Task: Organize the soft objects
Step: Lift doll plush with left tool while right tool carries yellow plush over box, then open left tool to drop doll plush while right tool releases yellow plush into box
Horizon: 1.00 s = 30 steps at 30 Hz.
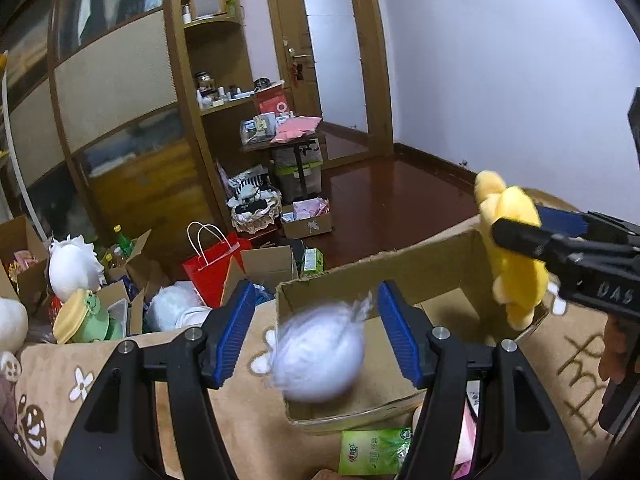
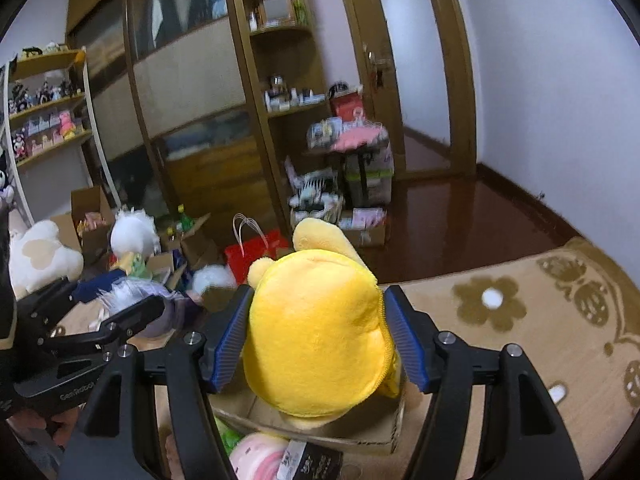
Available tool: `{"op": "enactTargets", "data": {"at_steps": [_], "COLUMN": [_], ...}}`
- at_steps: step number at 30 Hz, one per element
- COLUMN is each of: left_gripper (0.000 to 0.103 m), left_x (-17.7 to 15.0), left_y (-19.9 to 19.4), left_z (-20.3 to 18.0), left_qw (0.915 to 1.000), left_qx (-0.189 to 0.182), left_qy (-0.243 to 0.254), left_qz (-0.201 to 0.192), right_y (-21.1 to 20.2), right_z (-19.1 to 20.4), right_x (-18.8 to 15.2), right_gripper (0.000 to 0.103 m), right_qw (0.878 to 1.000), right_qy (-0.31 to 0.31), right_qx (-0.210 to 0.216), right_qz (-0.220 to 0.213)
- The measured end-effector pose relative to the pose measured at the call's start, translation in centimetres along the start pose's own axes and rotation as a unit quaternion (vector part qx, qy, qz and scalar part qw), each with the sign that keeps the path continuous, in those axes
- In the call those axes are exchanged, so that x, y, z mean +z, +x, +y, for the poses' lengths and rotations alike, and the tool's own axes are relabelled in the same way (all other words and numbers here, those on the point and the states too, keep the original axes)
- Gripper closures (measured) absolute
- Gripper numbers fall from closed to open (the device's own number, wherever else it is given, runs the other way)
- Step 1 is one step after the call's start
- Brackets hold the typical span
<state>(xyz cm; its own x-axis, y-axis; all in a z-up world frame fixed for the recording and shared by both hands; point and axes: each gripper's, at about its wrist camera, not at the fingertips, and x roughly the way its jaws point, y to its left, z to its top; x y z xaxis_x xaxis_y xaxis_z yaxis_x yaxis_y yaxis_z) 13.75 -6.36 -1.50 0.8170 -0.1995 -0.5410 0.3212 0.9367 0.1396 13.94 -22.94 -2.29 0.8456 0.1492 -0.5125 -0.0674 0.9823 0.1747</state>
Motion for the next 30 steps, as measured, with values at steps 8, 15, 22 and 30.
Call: {"op": "enactTargets", "data": {"at_steps": [8,15,22,30], "left_gripper": [0.04,0.032,0.007,0.003], "left_x": [-1.0,-1.2,-1.0,-0.8], "left_y": [1.4,1.7,0.6,-2.2], "left_z": [-1.1,-1.3,-0.9,0.2], "left_qw": [0.9995,0.9992,0.9995,0.9995], "left_qx": [-0.02,-0.018,-0.002,-0.001], "left_qy": [0.015,0.014,0.006,-0.02], "left_qz": [0.019,0.032,0.031,0.025], "right_y": [1.7,1.7,0.1,-2.9], "right_z": [-0.8,-1.2,-0.9,0.1], "right_x": [-1.7,-2.1,-2.1,-1.3], "right_gripper": [0.032,0.013,0.0,0.0], "right_qw": [1.0,0.999,0.999,0.999], "right_qy": [-0.001,0.007,0.015,0.015], "right_qx": [-0.008,-0.01,-0.02,-0.03], "right_qz": [0.025,0.031,0.022,0.021]}}
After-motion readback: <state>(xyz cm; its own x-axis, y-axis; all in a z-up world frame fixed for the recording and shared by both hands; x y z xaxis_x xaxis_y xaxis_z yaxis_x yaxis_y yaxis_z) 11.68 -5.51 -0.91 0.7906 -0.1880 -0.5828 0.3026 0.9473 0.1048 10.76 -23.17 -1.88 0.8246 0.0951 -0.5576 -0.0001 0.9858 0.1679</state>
